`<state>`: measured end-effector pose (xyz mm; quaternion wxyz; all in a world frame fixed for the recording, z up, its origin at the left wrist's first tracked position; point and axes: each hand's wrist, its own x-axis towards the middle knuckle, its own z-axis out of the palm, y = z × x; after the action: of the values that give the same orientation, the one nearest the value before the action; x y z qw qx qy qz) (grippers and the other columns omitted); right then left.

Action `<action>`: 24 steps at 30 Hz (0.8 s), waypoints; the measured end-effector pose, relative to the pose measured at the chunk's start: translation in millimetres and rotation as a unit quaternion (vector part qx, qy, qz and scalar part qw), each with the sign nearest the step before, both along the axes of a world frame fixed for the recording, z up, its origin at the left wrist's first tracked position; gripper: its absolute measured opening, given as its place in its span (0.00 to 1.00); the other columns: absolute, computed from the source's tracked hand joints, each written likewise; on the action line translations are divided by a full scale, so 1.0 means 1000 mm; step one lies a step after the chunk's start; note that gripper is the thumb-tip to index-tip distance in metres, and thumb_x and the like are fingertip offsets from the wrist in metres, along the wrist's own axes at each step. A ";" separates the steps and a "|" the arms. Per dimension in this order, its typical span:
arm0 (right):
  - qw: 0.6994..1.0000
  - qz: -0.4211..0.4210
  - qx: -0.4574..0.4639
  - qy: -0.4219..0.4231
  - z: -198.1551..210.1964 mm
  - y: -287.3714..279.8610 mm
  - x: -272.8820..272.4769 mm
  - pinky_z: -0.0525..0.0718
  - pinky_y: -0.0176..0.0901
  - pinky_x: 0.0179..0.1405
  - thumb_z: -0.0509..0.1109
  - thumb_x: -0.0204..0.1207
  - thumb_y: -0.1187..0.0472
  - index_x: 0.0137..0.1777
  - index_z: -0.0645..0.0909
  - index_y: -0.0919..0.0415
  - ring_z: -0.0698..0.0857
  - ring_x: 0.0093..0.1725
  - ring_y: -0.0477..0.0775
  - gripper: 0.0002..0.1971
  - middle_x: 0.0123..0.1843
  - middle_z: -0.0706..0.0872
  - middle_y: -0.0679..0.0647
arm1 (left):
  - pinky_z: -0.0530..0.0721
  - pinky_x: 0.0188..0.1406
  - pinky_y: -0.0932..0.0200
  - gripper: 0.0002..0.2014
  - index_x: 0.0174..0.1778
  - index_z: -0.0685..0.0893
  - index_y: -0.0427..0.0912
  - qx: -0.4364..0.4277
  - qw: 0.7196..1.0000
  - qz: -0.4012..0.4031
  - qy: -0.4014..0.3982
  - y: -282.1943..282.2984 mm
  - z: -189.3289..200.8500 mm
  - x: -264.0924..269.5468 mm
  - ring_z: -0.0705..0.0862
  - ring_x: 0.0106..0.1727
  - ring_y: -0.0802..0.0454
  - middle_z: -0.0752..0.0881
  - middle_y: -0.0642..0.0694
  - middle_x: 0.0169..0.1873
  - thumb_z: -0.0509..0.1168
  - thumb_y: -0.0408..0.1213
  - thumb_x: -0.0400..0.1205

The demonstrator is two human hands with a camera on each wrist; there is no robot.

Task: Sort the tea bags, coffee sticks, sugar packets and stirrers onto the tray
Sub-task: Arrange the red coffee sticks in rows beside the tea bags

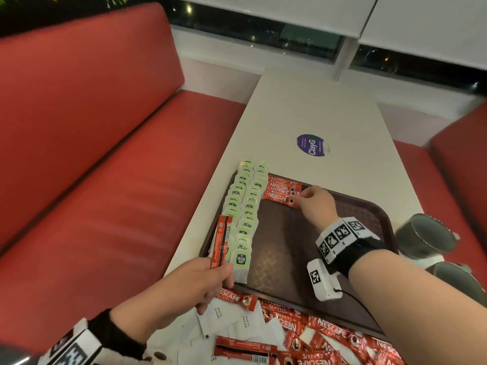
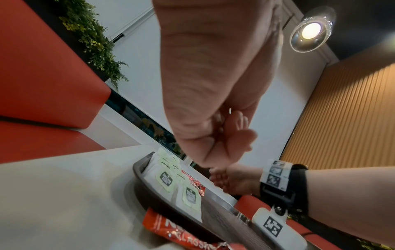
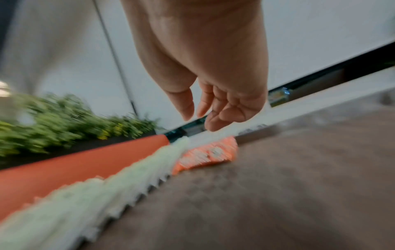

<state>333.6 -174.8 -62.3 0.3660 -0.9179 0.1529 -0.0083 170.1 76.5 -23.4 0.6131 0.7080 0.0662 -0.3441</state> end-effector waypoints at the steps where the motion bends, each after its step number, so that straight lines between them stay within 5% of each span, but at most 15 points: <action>1: 0.999 0.034 0.008 -0.023 0.015 0.008 -0.010 0.79 0.45 0.49 0.72 0.76 0.57 0.42 0.80 0.56 0.84 0.50 0.53 0.05 0.46 0.86 0.53 | 0.71 0.25 0.62 0.16 0.41 0.81 0.37 0.002 1.000 -0.002 0.001 0.000 0.001 -0.001 0.64 0.21 0.58 0.68 0.52 0.21 0.57 0.45 0.86; 4: 0.985 0.164 0.028 -0.056 0.066 0.037 -0.056 0.75 0.41 0.40 0.66 0.80 0.49 0.37 0.81 0.53 0.83 0.39 0.47 0.13 0.35 0.86 0.47 | 0.72 0.28 0.62 0.15 0.37 0.79 0.43 0.076 0.996 -0.029 -0.032 -0.006 0.008 -0.004 0.67 0.21 0.60 0.71 0.56 0.21 0.58 0.47 0.86; 7: 0.963 0.261 0.070 0.026 0.100 0.056 -0.108 0.83 0.40 0.40 0.63 0.79 0.41 0.38 0.82 0.54 0.85 0.31 0.45 0.18 0.31 0.89 0.50 | 0.69 0.28 0.67 0.16 0.35 0.74 0.48 0.223 0.959 -0.111 -0.133 -0.013 0.012 -0.008 0.71 0.28 0.61 0.74 0.55 0.29 0.55 0.51 0.86; 11: 0.952 0.277 0.110 0.074 0.099 0.056 -0.152 0.79 0.30 0.32 0.74 0.75 0.56 0.43 0.82 0.55 0.80 0.25 0.38 0.05 0.25 0.84 0.47 | 0.67 0.28 0.63 0.16 0.40 0.76 0.44 0.273 0.929 -0.148 -0.200 -0.020 0.014 -0.012 0.72 0.30 0.59 0.75 0.53 0.31 0.54 0.51 0.86; 14: 0.959 0.253 0.119 0.038 0.088 0.047 -0.167 0.78 0.31 0.34 0.74 0.74 0.62 0.39 0.82 0.51 0.79 0.27 0.38 0.06 0.27 0.83 0.47 | 0.66 0.27 0.65 0.15 0.34 0.72 0.47 0.241 0.939 -0.117 -0.218 -0.020 0.017 -0.015 0.70 0.29 0.59 0.74 0.52 0.29 0.58 0.49 0.85; 18: 0.960 0.220 0.169 -0.024 0.084 0.034 -0.189 0.84 0.45 0.43 0.72 0.77 0.59 0.40 0.84 0.51 0.86 0.38 0.55 0.05 0.36 0.89 0.53 | 0.75 0.31 0.66 0.09 0.43 0.78 0.48 0.153 0.959 -0.099 -0.216 -0.018 0.019 -0.023 0.75 0.30 0.62 0.80 0.52 0.31 0.65 0.49 0.81; 24: 0.961 0.167 0.207 -0.070 0.077 0.023 -0.210 0.80 0.35 0.38 0.70 0.78 0.66 0.39 0.83 0.50 0.81 0.34 0.47 0.10 0.31 0.85 0.51 | 0.80 0.37 0.61 0.04 0.51 0.82 0.39 -0.007 0.989 -0.040 -0.142 -0.018 0.023 -0.033 0.79 0.30 0.58 0.81 0.55 0.27 0.67 0.33 0.81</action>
<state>123.7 -151.9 14.5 0.5538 -0.8318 -0.0302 0.0209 137.5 59.0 -0.3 0.6072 0.7474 -0.0523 -0.2644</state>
